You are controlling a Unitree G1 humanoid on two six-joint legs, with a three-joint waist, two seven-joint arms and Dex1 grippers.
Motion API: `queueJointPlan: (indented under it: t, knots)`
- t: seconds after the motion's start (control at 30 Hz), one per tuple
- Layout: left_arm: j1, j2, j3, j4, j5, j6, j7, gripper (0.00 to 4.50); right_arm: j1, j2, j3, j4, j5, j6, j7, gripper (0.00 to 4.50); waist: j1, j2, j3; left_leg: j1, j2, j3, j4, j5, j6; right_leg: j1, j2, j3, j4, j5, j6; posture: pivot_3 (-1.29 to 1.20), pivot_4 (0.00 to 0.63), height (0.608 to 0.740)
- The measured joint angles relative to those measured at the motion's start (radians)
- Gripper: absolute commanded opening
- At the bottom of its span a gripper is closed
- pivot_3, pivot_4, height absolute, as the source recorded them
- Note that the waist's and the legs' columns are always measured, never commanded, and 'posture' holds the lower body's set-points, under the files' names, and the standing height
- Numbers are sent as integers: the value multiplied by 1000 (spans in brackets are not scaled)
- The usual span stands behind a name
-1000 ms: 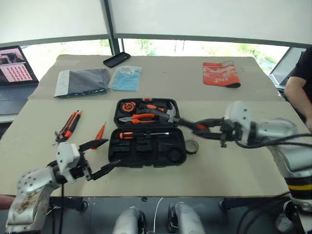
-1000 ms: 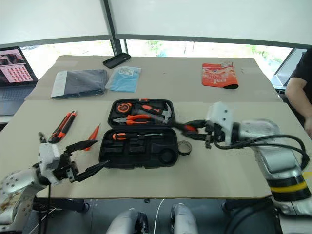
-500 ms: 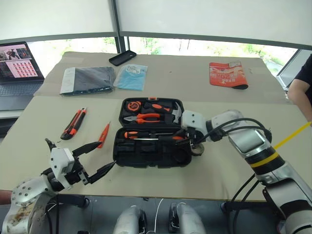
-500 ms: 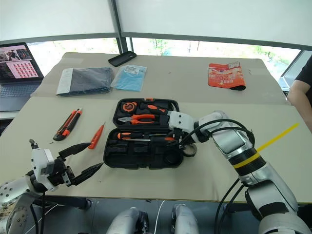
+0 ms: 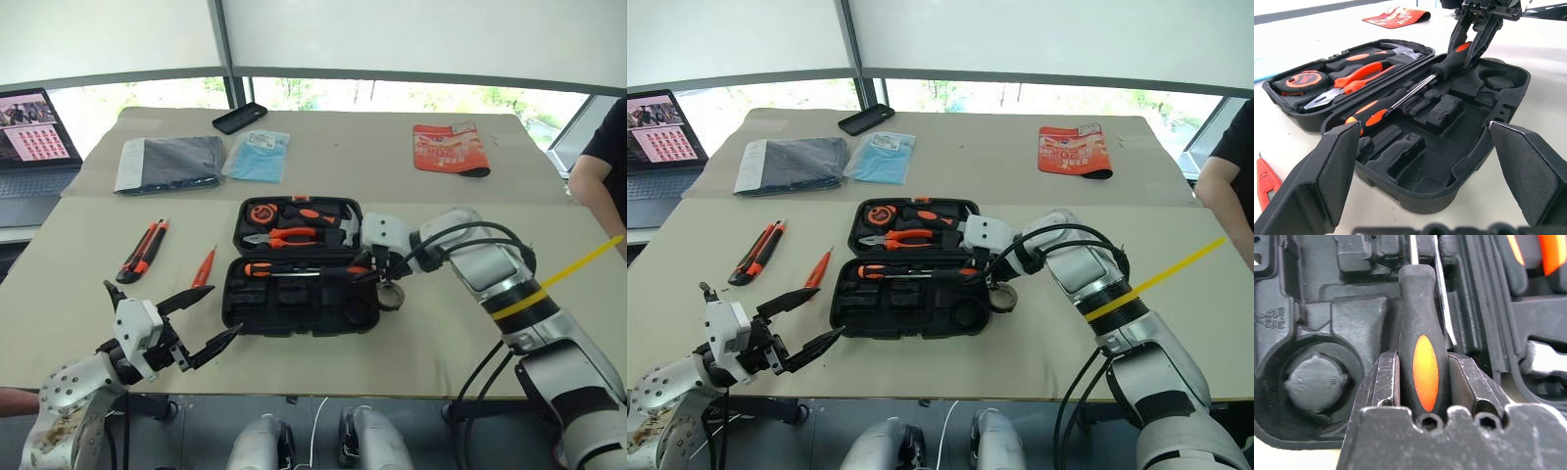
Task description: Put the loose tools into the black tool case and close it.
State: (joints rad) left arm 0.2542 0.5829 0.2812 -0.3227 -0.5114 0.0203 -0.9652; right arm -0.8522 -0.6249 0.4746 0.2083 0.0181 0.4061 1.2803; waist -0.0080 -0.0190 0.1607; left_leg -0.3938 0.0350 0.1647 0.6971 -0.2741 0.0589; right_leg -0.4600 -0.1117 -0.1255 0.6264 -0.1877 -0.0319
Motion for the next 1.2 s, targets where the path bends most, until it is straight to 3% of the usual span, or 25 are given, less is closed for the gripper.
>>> queueJointPlan:
  t: [0.2,0.27,0.37,0.4,0.43,0.7,0.83,1.07,1.2]
  knots:
    - [2,0,2,0,2,-4,4,4500,-2,38,-2,20,-13,-10,2,1018,-10,0,0,0,0,1,-1,0,0,0,0,0,0,0,-1,0,150,740]
    - [6,-2,2,0,3,-10,6,4500,-3,43,-2,21,-18,-10,2,2031,-10,0,0,0,0,0,-1,0,0,0,0,0,0,0,-1,0,150,740]
    - [19,-6,2,0,3,-20,11,4500,-15,54,-2,39,-49,-35,-17,2891,-8,0,0,1,0,0,-1,0,0,0,0,0,0,0,-1,0,150,740]
    - [22,-6,2,0,3,-21,13,4500,-23,55,-4,54,-56,-61,-16,3438,-7,0,0,1,0,1,-1,0,0,0,0,0,0,0,-1,0,150,740]
    - [25,-6,2,-1,3,-20,14,4500,-24,54,-7,58,-55,-80,-13,3573,-7,0,0,1,0,0,-1,0,0,0,0,0,0,0,-1,0,150,740]
    - [85,-21,-18,-32,6,-12,40,4500,-24,57,-114,88,95,-229,153,3573,-4,0,0,1,0,0,-1,-1,0,1,0,0,-1,0,-1,0,150,740]
    - [72,-20,-18,-31,16,-12,57,4500,-6,126,-170,81,190,-248,176,2446,-7,0,0,3,1,0,-1,-1,1,2,0,0,0,0,-1,0,150,740]
    - [77,-10,-24,-46,11,10,55,4500,33,220,-157,227,112,-445,80,73,-6,0,0,3,1,1,-1,-4,-10,2,0,0,1,0,-1,0,150,740]
    - [88,-9,-26,-85,7,25,65,4500,34,243,-142,339,56,-518,35,25,-6,0,0,3,1,1,-1,-3,-10,2,1,1,1,0,-1,0,150,740]
